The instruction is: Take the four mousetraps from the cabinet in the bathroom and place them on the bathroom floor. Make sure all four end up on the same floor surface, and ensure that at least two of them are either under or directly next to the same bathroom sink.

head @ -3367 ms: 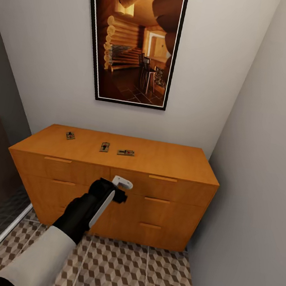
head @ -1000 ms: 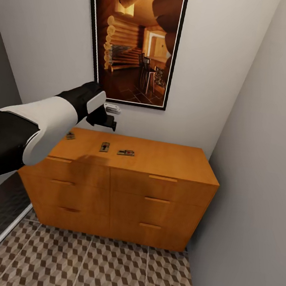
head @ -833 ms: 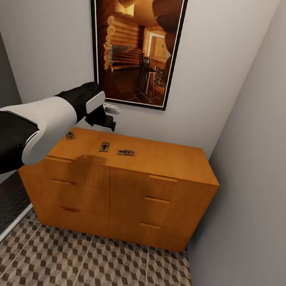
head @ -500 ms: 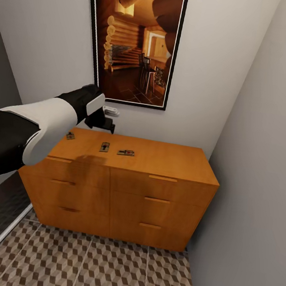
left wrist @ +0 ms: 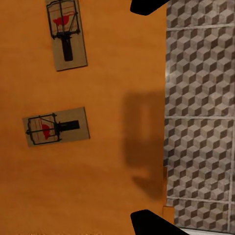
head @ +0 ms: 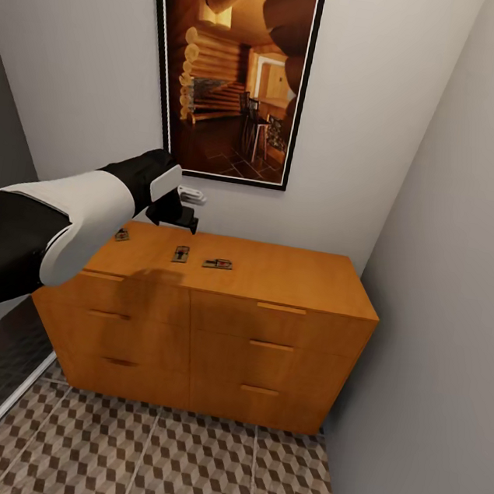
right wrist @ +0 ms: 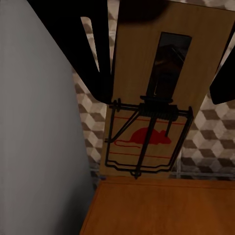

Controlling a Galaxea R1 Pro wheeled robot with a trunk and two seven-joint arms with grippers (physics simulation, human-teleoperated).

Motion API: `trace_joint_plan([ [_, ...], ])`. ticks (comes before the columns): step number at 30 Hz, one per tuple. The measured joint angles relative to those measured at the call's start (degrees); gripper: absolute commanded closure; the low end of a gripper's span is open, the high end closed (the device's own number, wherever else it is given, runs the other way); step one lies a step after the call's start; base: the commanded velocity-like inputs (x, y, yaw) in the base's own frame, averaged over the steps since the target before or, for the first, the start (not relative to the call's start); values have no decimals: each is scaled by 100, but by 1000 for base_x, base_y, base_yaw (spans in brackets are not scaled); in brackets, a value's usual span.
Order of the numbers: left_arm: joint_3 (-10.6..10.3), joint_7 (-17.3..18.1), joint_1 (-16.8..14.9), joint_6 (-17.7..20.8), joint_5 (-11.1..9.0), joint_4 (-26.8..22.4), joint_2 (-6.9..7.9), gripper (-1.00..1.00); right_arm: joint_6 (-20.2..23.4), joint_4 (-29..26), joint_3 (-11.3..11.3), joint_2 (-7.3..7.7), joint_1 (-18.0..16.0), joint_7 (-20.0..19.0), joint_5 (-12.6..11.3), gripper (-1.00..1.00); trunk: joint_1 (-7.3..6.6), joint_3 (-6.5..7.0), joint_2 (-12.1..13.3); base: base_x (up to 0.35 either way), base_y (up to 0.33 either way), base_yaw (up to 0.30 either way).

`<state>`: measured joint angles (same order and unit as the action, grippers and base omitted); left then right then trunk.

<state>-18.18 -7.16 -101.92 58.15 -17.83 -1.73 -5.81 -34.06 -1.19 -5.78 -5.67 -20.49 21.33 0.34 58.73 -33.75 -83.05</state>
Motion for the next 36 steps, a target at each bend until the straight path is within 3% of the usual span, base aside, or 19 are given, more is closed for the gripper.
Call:
trace_joint_plan([
  [21,-2,0,-1,-3,0,40,10,-100,-12,0,2,-3,-1,0,-1,100,0,-6,0,0,0,0],
  [36,-3,0,-1,-4,0,74,29,-100,-13,0,2,-3,-3,0,-1,100,0,-110,0,0,0,0],
])
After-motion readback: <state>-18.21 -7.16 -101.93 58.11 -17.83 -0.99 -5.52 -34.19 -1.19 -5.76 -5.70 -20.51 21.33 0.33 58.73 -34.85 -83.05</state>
